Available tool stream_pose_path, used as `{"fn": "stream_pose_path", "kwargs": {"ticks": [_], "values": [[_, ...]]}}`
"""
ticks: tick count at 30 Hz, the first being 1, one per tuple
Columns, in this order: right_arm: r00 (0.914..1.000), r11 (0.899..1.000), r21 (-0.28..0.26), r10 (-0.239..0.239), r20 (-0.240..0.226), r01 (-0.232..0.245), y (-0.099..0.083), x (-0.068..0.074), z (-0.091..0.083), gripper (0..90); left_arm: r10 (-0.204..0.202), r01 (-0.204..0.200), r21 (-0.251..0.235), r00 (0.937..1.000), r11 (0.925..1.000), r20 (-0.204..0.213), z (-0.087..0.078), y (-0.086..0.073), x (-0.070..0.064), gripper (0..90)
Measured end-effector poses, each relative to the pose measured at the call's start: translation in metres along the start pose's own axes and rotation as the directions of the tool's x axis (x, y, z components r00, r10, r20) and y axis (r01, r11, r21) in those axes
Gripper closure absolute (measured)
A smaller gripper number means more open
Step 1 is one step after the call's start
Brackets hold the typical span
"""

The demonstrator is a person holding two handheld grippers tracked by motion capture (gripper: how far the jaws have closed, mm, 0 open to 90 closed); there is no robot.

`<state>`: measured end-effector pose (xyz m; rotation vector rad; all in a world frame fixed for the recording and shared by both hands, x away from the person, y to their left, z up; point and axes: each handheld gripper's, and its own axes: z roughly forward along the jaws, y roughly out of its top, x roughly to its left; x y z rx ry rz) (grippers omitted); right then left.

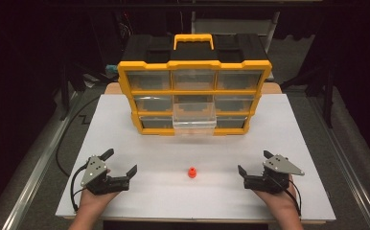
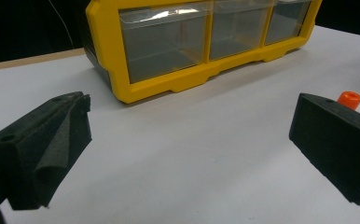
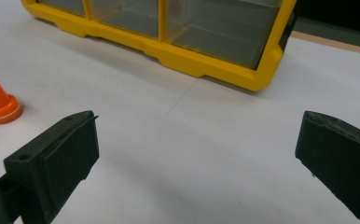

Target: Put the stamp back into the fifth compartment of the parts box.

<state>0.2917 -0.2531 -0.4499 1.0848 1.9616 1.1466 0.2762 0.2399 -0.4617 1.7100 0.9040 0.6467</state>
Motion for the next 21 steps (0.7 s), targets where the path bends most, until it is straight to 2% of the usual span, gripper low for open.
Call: {"fn": "stream_pose_path", "kwargs": {"ticks": [5, 12, 21], "values": [[0.9998, 1.0, 0.029, -0.004, -0.018, 0.005, 0.0, 0.003, 0.001, 0.3, 0.002, -0.002, -0.003, 1.0, 1.0, 0.004, 0.0, 0.0, -0.001, 0.3], [0.998, 0.993, 0.115, -0.014, -0.061, 0.021, -0.002, 0.007, 0.009, 0.3, 0.013, -0.013, -0.003, 0.9999, 0.9999, 0.009, 0.0, 0.0, -0.002, 0.3], [0.993, 0.986, 0.159, -0.035, -0.113, 0.053, -0.004, 0.012, 0.013, 0.3, 0.023, -0.022, -0.007, 0.9996, 0.9997, 0.017, 0.0, 0.0, -0.003, 0.3]]}}
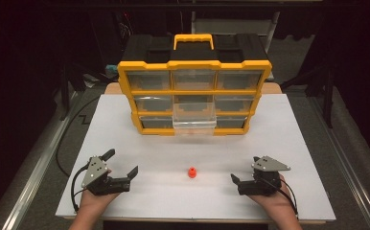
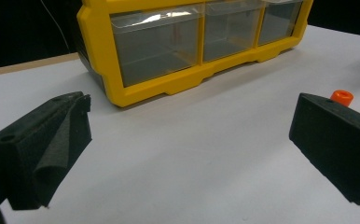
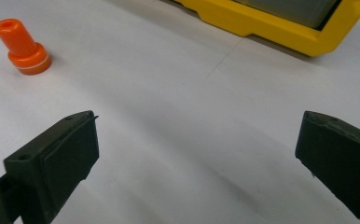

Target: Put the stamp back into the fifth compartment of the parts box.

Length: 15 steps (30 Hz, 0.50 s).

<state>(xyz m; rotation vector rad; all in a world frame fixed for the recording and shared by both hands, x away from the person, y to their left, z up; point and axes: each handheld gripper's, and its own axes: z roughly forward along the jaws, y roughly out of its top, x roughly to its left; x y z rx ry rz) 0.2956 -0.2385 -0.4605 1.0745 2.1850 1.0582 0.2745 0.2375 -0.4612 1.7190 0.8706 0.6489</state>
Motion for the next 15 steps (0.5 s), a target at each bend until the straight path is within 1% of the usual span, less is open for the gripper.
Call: {"fn": "stream_pose_path", "kwargs": {"ticks": [1, 2, 5, 6, 7, 15], "values": [[0.9999, 1.0, 0.004, -0.001, -0.012, 0.001, 0.0, 0.002, 0.001, 0.3, 0.002, -0.002, 0.001, 1.0, 1.0, 0.001, 0.0, 0.0, 0.0, 0.3], [0.9999, 1.0, 0.004, -0.001, -0.012, 0.001, 0.0, 0.002, 0.001, 0.3, 0.002, -0.002, 0.001, 1.0, 1.0, 0.001, 0.0, 0.0, 0.0, 0.3], [0.9993, 1.0, 0.007, -0.003, -0.037, 0.003, 0.001, 0.005, 0.002, 0.3, 0.005, -0.005, -0.004, 1.0, 1.0, 0.005, 0.0, 0.0, -0.001, 0.3], [0.9993, 1.0, 0.007, -0.003, -0.037, 0.003, 0.001, 0.005, 0.002, 0.3, 0.005, -0.005, -0.004, 1.0, 1.0, 0.005, 0.0, 0.0, -0.001, 0.3], [0.9987, 1.0, 0.006, -0.002, -0.051, 0.002, 0.002, 0.008, 0.003, 0.3, 0.006, -0.006, -0.004, 1.0, 1.0, 0.007, 0.0, 0.0, -0.001, 0.3], [0.996, 1.0, -0.004, -0.012, -0.089, 0.012, 0.006, 0.017, 0.006, 0.3, 0.008, -0.008, -0.008, 0.9999, 0.9999, 0.008, -0.001, 0.0, -0.001, 0.3]]}}
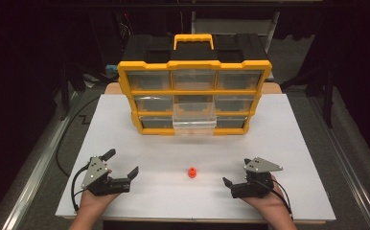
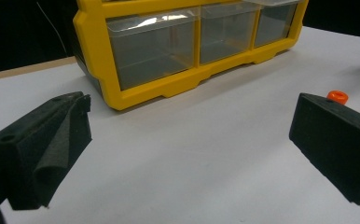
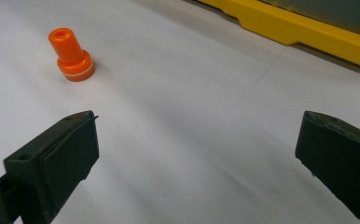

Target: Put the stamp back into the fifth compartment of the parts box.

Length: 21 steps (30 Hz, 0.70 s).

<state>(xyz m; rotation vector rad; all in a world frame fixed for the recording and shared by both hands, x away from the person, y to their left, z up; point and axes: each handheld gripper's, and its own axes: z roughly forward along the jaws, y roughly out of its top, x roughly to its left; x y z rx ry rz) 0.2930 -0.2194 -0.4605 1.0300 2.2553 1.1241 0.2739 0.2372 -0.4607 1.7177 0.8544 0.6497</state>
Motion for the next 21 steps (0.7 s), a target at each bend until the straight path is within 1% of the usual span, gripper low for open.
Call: {"fn": "stream_pose_path", "kwargs": {"ticks": [4, 6, 8, 11, 13, 16, 21], "values": [[0.9999, 1.0, -0.004, -0.012, -0.006, 0.012, 0.002, 0.004, 0.002, 0.3, 0.002, -0.002, 0.0, 1.0, 1.0, 0.001, 0.0, 0.0, 0.0, 0.3], [0.9997, 1.0, -0.016, -0.011, -0.02, 0.011, 0.005, 0.009, 0.004, 0.3, 0.004, -0.004, 0.0, 1.0, 1.0, 0.003, 0.0, 0.0, 0.0, 0.3], [0.9997, 1.0, -0.017, -0.01, -0.023, 0.01, 0.005, 0.011, 0.004, 0.3, 0.004, -0.004, 0.0, 1.0, 1.0, 0.003, 0.001, 0.0, 0.0, 0.3], [0.999, 1.0, -0.021, -0.022, -0.04, 0.021, 0.009, 0.017, 0.008, 0.4, 0.006, -0.006, 0.001, 1.0, 1.0, 0.003, 0.001, 0.0, -0.001, 0.3], [0.9989, 1.0, -0.02, -0.019, -0.043, 0.018, 0.01, 0.019, 0.009, 0.4, 0.006, -0.006, 0.001, 1.0, 1.0, 0.004, 0.001, 0.0, -0.001, 0.3], [0.998, 0.999, -0.018, -0.027, -0.056, 0.026, 0.015, 0.024, 0.014, 0.9, 0.007, -0.008, 0.002, 1.0, 1.0, 0.005, 0.001, 0.0, -0.001, 0.3], [0.9968, 0.999, -0.015, -0.039, -0.07, 0.038, 0.018, 0.03, 0.02, 1.7, 0.008, -0.008, 0.003, 0.9999, 1.0, 0.006, 0.001, 0.0, -0.001, 0.3]]}}
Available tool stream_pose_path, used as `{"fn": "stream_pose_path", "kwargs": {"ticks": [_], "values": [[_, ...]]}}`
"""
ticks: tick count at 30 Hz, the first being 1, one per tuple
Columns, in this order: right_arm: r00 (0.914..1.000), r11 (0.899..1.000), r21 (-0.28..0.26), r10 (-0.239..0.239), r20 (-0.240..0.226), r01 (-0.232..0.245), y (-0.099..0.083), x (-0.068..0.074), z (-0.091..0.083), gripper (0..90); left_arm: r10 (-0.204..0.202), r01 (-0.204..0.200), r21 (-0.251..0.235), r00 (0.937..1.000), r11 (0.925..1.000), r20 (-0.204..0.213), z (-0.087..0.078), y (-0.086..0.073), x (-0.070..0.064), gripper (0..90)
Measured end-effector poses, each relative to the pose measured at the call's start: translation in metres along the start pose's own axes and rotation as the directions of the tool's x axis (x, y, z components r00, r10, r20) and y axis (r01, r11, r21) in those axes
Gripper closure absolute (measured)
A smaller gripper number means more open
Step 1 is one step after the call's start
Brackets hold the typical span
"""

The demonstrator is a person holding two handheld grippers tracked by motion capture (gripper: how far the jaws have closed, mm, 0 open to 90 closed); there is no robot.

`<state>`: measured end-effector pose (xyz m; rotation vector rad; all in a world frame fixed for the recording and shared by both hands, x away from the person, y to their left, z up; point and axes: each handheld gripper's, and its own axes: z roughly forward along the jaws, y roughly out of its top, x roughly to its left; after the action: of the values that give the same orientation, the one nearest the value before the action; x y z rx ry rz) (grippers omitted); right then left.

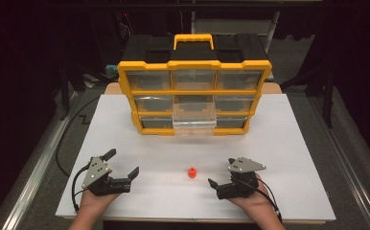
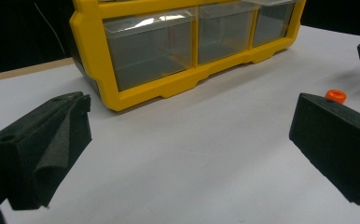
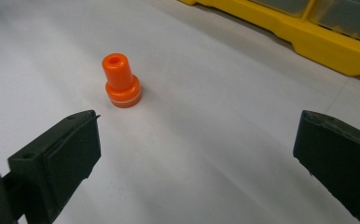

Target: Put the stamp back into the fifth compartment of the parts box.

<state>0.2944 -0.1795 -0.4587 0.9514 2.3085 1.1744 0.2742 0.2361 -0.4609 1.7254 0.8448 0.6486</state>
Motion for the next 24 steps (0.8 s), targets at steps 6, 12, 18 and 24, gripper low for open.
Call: {"fn": "stream_pose_path", "kwargs": {"ticks": [6, 12, 18, 24], "values": [[0.9997, 1.0, 0.002, -0.012, -0.019, 0.013, 0.005, 0.008, 0.008, 6.1, 0.0, 0.0, 0.0, 1.0, 1.0, 0.001, 0.0, 0.0, 0.0, 0.3], [0.9992, 1.0, -0.007, -0.018, -0.037, 0.017, 0.008, 0.012, 0.013, 9.7, -0.004, 0.004, -0.002, 1.0, 1.0, 0.003, 0.0, 0.0, 0.0, 0.3], [0.9973, 0.999, 0.0, -0.042, -0.06, 0.042, 0.014, 0.017, 0.023, 15.4, -0.002, 0.002, 0.002, 1.0, 1.0, 0.002, 0.0, -0.001, 0.0, 0.3], [0.9963, 0.999, -0.007, -0.041, -0.076, 0.04, 0.022, 0.022, 0.034, 17.9, -0.002, 0.002, 0.002, 1.0, 1.0, 0.001, 0.0, -0.001, 0.0, 0.3]]}}
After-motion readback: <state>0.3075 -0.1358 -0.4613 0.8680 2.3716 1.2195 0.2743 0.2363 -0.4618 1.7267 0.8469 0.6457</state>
